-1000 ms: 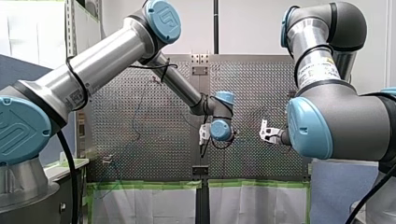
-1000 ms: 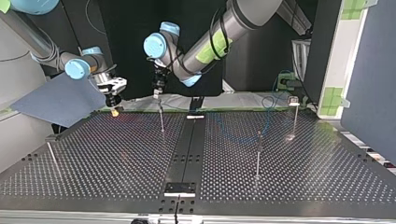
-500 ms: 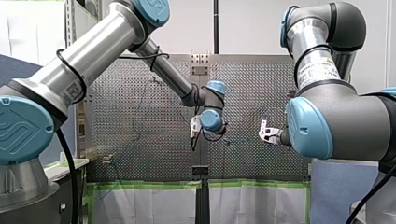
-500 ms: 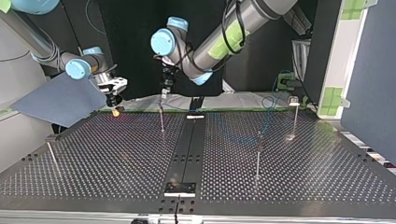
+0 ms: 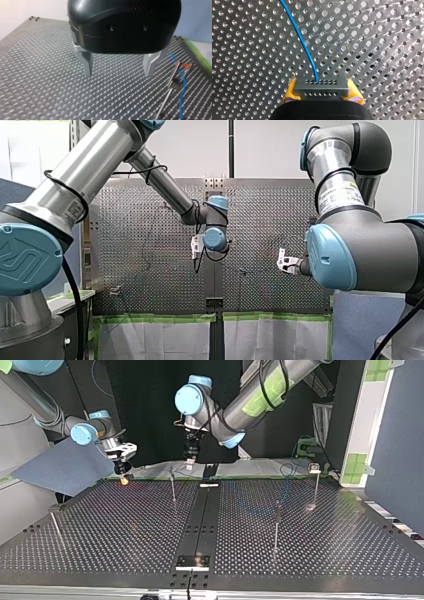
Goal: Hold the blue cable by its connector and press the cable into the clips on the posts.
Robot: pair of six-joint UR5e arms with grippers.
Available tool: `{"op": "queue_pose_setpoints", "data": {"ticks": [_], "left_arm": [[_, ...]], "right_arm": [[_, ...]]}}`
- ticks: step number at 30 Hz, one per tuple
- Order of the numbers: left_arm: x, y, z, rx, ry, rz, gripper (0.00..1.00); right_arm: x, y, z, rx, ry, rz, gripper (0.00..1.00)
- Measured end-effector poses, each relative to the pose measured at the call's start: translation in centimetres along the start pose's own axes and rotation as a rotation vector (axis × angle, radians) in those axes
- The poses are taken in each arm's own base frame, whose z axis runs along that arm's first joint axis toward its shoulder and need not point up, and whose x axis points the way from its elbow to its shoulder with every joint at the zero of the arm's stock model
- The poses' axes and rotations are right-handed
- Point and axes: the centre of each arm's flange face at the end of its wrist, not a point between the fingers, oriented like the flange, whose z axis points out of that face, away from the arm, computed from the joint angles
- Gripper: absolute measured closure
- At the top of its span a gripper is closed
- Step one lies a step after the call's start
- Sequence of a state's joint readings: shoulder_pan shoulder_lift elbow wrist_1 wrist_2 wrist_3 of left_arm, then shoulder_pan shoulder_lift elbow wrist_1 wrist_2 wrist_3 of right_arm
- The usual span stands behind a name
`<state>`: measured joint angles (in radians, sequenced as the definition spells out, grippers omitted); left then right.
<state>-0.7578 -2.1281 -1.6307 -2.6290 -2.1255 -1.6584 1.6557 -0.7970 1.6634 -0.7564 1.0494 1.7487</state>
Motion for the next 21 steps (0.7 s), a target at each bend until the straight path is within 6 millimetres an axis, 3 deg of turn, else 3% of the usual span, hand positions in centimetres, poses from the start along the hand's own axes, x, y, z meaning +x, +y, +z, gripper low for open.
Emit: {"op": "queue_pose_setpoints", "data": {"ticks": [9, 21], "left_arm": [[-2.6, 2.6, -1.7, -0.048, -0.079, -0.065, 0.0], [-4.6, 4.7, -6.0, -0.062, -0.106, -0.117, 0.0]], "right_arm": [[0.0, 0.0, 0.0, 0.0, 0.0, 0.001, 1.0], [0.0, -0.1, 0.0, 0.011, -0.002, 0.002, 1.0]]}}
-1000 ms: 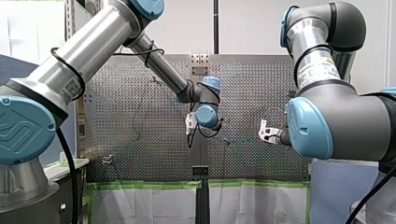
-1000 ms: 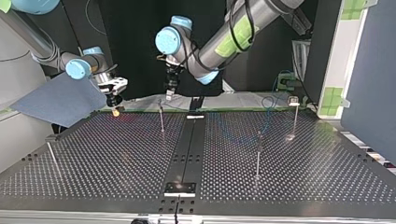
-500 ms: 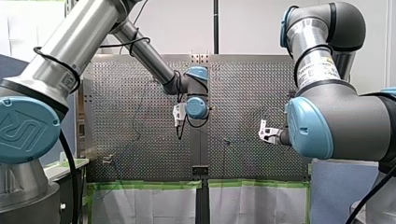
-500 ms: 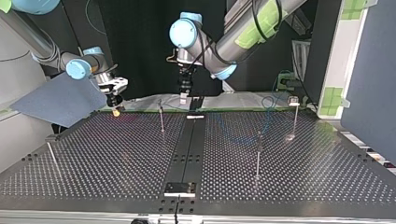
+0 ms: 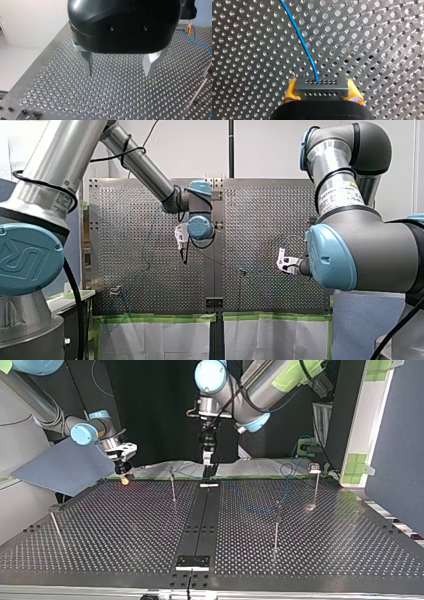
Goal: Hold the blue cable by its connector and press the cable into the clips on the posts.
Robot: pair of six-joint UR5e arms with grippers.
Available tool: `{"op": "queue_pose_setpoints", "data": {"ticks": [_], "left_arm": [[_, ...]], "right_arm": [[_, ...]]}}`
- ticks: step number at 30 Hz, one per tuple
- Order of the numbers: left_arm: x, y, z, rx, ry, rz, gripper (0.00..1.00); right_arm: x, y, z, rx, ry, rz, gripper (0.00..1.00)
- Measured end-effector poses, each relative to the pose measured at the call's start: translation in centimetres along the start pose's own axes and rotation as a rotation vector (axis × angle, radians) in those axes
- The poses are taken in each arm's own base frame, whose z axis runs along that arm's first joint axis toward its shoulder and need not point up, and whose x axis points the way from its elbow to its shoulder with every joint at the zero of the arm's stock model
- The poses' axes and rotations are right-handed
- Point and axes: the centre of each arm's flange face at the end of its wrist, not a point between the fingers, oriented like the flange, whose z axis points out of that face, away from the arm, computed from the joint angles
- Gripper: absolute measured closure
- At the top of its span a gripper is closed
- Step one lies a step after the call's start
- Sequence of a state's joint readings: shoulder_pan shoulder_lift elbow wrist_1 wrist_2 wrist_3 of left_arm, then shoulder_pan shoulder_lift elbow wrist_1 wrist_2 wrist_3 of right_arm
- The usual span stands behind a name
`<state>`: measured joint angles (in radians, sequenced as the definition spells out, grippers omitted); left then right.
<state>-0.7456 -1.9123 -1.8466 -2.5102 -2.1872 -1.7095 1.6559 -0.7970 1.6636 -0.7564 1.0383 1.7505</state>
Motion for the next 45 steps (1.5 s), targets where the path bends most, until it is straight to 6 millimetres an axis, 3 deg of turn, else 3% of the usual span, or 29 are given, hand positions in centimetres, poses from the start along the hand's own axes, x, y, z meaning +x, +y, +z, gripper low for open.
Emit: {"op": "queue_pose_setpoints", "data": {"ticks": [16, 24, 33, 40, 45], "left_arm": [[-2.5, 3.0, -5.1, -0.007, -0.028, -0.08, 0.0], [-3.4, 4.9, -7.0, -0.023, -0.052, -0.097, 0.0], [-2.2, 7.1, -10.0, -0.036, -0.026, -0.069, 0.0], [0.4, 9.1, -12.2, -0.041, 0.035, -0.029, 0.0], [0.7, 10.3, -13.4, -0.061, 0.037, 0.008, 0.0]], "right_arm": [[0.4, 0.4, 0.0, -0.02, 0.004, -0.018, 1.0], [3.7, 0.0, 0.0, -0.074, 0.043, -0.078, 1.0], [8.4, -1.0, -0.3, -0.127, 0.09, -0.155, 1.0], [9.7, -1.3, -0.3, -0.137, 0.09, -0.18, 1.0], [10.0, -1.3, -0.2, -0.138, 0.088, -0.183, 1.0]]}}
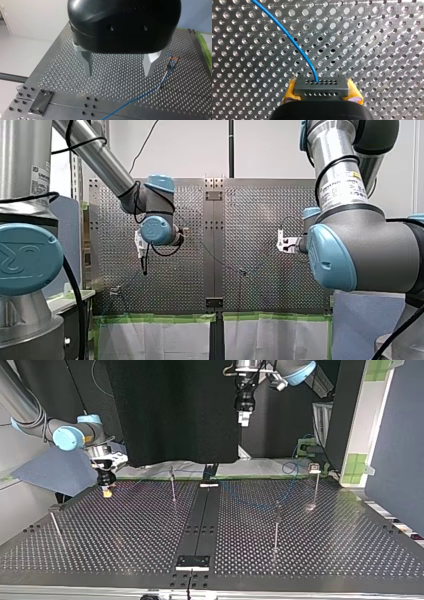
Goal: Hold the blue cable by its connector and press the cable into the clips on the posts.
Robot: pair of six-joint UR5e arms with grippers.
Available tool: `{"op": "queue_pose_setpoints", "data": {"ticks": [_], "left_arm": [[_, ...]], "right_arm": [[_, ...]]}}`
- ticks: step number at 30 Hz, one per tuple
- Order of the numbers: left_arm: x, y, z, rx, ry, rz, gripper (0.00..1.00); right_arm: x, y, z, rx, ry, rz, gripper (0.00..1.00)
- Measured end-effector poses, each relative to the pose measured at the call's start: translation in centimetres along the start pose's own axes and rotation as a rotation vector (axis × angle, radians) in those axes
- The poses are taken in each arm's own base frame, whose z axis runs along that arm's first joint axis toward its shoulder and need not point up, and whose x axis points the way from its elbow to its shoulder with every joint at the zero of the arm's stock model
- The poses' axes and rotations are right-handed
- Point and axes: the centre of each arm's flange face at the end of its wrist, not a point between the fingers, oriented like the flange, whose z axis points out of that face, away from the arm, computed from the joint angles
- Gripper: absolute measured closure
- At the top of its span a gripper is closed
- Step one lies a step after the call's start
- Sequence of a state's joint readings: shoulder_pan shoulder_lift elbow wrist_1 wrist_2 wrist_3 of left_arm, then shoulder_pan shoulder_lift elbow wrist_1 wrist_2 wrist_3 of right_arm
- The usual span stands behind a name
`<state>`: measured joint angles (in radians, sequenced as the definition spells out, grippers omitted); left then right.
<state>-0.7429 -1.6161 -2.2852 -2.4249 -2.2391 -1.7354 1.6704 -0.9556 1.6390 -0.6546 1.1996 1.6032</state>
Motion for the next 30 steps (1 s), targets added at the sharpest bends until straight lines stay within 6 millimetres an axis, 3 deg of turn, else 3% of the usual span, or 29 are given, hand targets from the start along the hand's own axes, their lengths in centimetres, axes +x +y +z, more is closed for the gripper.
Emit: {"op": "queue_pose_setpoints", "data": {"ticks": [30], "left_arm": [[0.29, 0.55, -0.42, 0.001, -0.003, 0.014, 0.0]], "right_arm": [[0.09, 0.04, 0.0, -0.001, -0.001, 0.002, 1.0]]}}
